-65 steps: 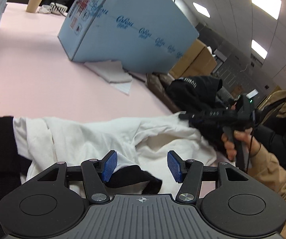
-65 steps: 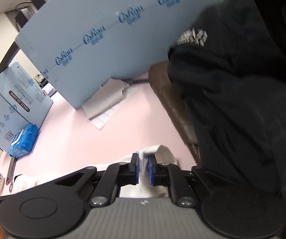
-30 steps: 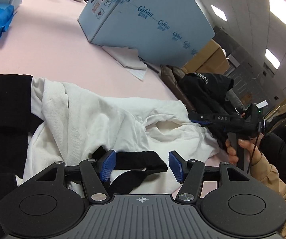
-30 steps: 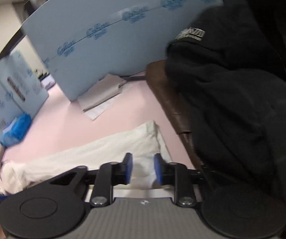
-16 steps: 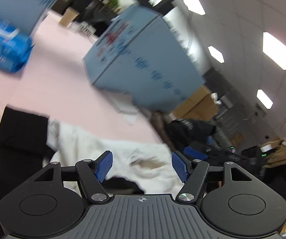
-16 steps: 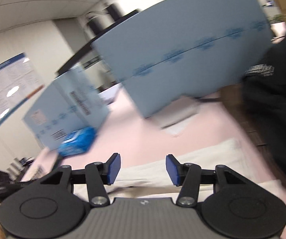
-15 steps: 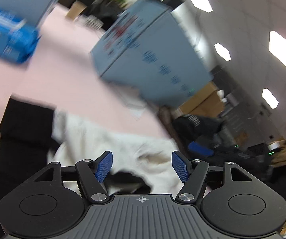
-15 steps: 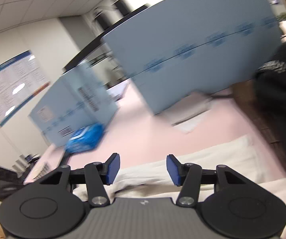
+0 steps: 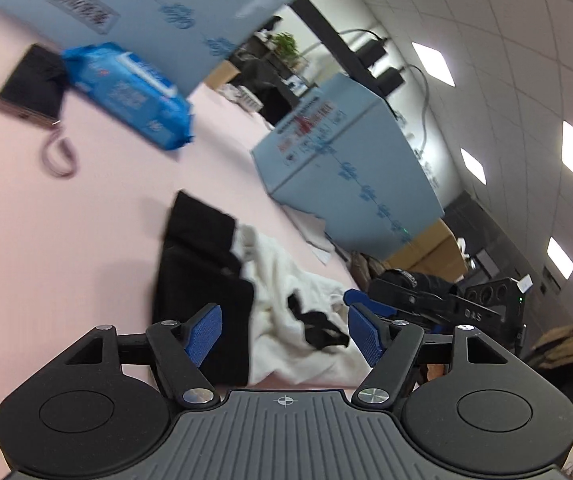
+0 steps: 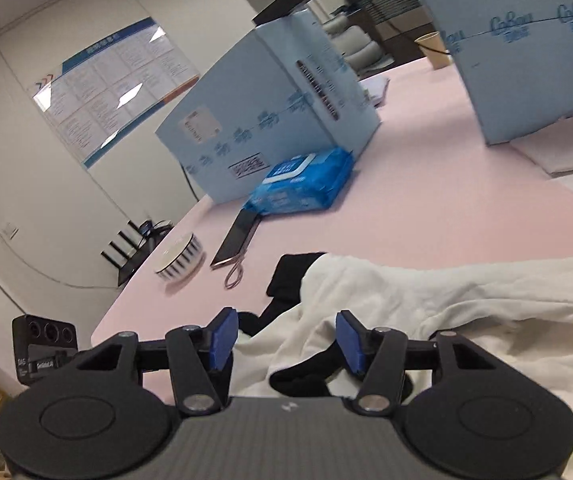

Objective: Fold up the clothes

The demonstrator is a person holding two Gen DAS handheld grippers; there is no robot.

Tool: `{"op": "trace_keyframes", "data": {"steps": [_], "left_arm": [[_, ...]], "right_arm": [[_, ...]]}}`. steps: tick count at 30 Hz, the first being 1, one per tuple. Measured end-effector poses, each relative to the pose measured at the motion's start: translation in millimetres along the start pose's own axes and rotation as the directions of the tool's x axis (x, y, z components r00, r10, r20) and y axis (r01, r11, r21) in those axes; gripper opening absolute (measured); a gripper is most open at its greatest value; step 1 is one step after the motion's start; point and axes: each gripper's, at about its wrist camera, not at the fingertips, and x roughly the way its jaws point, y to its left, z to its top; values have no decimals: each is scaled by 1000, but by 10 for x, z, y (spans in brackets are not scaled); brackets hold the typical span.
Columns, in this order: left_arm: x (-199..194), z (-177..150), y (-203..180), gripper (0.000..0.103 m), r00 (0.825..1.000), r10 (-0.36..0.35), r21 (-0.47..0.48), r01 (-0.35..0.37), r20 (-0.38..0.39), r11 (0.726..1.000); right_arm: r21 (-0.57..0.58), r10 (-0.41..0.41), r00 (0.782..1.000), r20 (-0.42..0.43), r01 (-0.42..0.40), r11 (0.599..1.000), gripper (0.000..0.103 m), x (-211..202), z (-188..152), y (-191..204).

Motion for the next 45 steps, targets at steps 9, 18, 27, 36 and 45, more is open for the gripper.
{"op": "trace_keyframes", "data": {"steps": [9,18,27,36,45], "left_arm": [[261,93,284,71,1000,-17,-93,17,0,996],[726,421,332,71,998,53,-79,-55,-34,995],[484,558,216,71,998,19,-59,-16,59,998],[60,358,161,72,989,-118,-83,126,91,989],[364,305,162,73,989,-146,-105,147,22,983]], "right_arm": [[-132,-87,992,-91,75,988,60,353,-163,355],[-77,-110,984,-138,101,992,60,360,-387,45],[-89,-62,995,-76,55,994,60,71,-169,227],[8,131,979,-159,-131,991,59,834,84,366],[146,58,984,-167,-33,989,26,1195,125,-47]]}}
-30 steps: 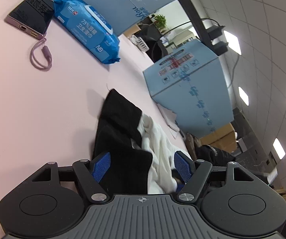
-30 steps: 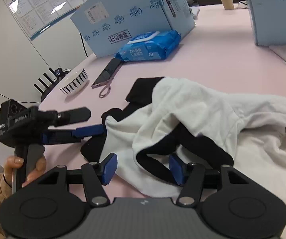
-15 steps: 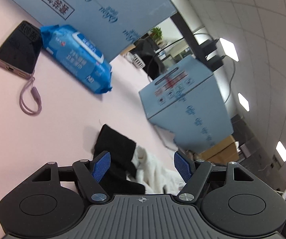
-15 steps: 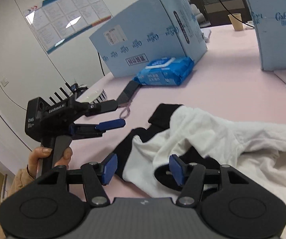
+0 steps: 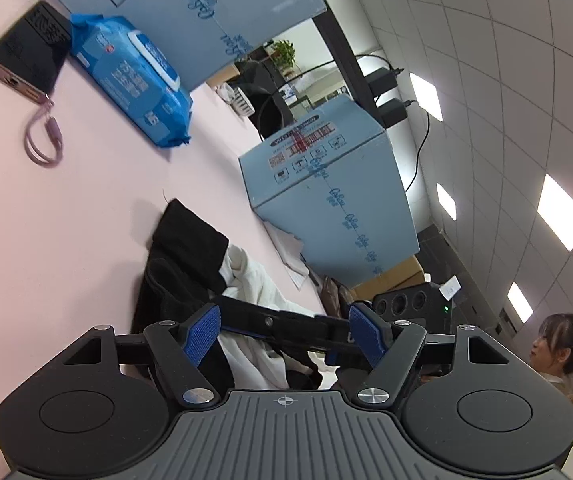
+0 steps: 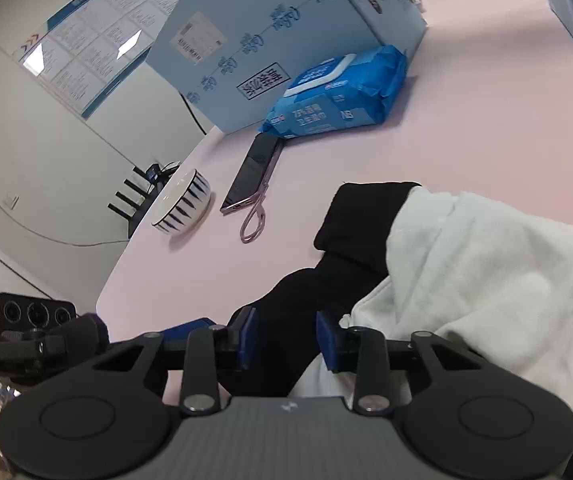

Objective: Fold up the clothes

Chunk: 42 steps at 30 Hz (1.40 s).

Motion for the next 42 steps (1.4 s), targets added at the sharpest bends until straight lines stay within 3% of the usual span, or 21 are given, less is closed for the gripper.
{"op": "trace_keyframes", "data": {"steps": [4,5,7,8,9,13,16,19,20,22,26,32,34,40,42], "left_arm": [[127,-32,55,85,999,48,-12,-48,-8,999],[140,-30,87,85,998,61,-27,-61,-13,998],[160,-24,132,85,995,95,-31,-96,-13,995],[176,-20,145,85,994,110,-27,-110,-18,994],[198,-13,156,85,993,120,-24,-120,-25,992],[235,28,163,85,990,143,-29,-143,-12,989],[214,37,49,85,990,144,-5,-143,13,990],[233,52,-136,85,991,134,45,-135,11,990],[253,61,-202,85,991,131,66,-132,12,989],[320,82,-317,85,991,131,96,-131,10,987],[543,159,-439,85,992,125,110,-124,2,986],[1010,164,-573,86,993,93,137,-82,-78,987],[1192,134,-591,86,988,100,149,-82,-115,985],[1505,22,-490,86,971,172,179,-141,-168,974],[1517,27,-460,86,970,170,174,-140,-172,975]], "right_arm": [[88,31,999,27,-33,996,27,-116,0,-109],[95,27,999,42,-31,995,32,-182,16,-119],[84,20,990,142,-33,996,61,-564,-9,-146],[78,8,986,164,-21,997,63,-650,-12,-147],[41,-31,974,224,23,999,64,-923,-71,-143],[19,-116,941,319,116,993,69,-1528,-302,-220],[42,-235,886,400,238,970,73,-1988,-578,-322],[76,-337,835,435,339,938,74,-2279,-731,-448],[81,-346,830,437,347,934,74,-2323,-736,-485],[122,-396,800,450,384,915,74,-2471,-712,-603],[181,-405,791,458,364,914,74,-2615,-556,-797],[334,-506,717,480,384,861,75,-3008,-483,-1243],[352,-555,717,422,434,829,72,-2981,-462,-1407],[261,-567,742,359,503,824,57,-2718,-457,-1636],[212,-607,726,324,570,794,56,-2601,-434,-1637]]}}
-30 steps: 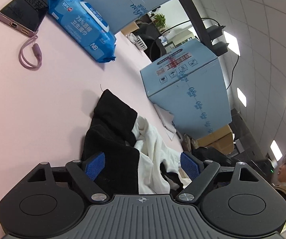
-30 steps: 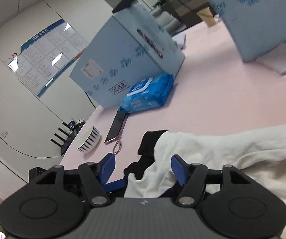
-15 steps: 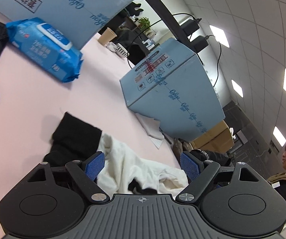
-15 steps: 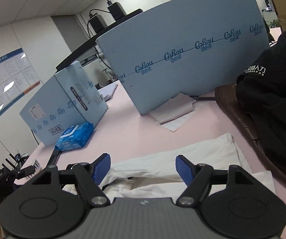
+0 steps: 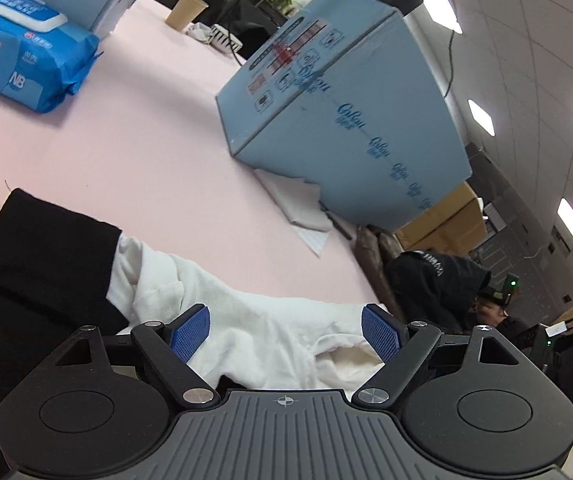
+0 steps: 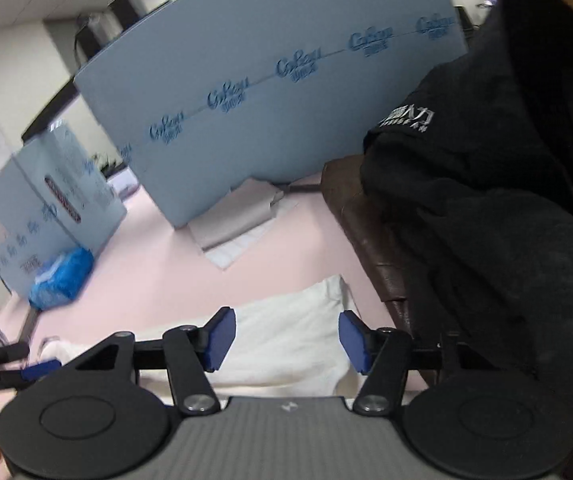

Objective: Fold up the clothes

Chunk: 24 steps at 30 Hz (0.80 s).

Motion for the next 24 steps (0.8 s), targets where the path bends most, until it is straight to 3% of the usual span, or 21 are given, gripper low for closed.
{"op": "trace_keyframes", "data": {"steps": [3,5,7,10,17,24], "left_arm": [[4,9,9,86,1000,0,1,0,-3,1000],[15,2,6,86,1000,4,10,-4,-5,1000],[22,-6,0,86,1000,8,22,-8,-4,1000],[18,-18,3,86,1000,7,29,-7,-4,1000],[13,-12,21,86,1000,-2,14,2,4,1000],[31,12,24,86,1000,-14,-26,15,25,1000]], "right_arm": [[-78,-45,998,-38,42,996,55,98,-39,97],[-138,-77,996,-54,69,988,48,160,-72,170],[-227,-117,992,-46,104,968,31,196,-138,280],[-296,-148,989,-29,133,946,16,185,-177,369],[-228,-104,995,-4,100,969,13,124,-101,279],[-251,-122,992,40,128,959,13,221,129,289]]}}
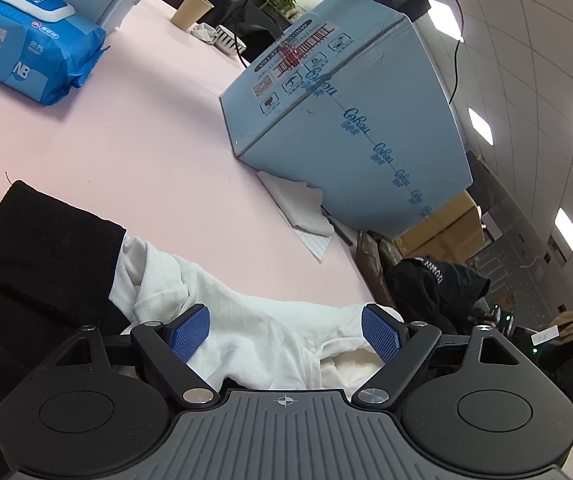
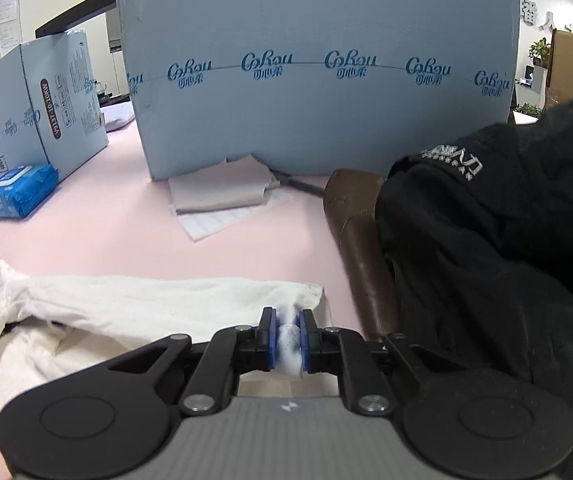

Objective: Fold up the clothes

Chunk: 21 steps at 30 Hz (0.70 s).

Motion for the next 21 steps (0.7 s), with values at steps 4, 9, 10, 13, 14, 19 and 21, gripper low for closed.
{"op": "trace_keyframes", "data": {"steps": [4,9,10,13,14,19,21], "left_arm": [[24,-24,-23,86,1000,-1,11,1,7,1000],[67,-58,32,86,1000,12,24,-12,8,1000],[73,-59,30,86,1000,15,28,-16,9,999],[41,-53,-18,86,1000,26,40,-26,9,999],[-16,-47,-42,86,1000,21,44,-22,17,999],[-428,82,-40,86,995,-2,18,0,95,1000],[-506,159,-22,86,994,-12,-3,12,111,1000]], "right_arm": [[-17,-15,1000,-20,14,1000,13,131,62,-52],[-5,-8,999,-53,8,1000,14,192,-119,-104],[0,-14,999,-51,14,1000,17,183,-127,-104],[-3,-53,997,-62,53,999,34,143,-130,-96],[-14,-71,995,-68,70,997,34,116,-126,-88],[113,55,998,18,-57,992,50,-272,-19,-89],[195,226,972,60,-234,953,50,-358,75,-37]]}}
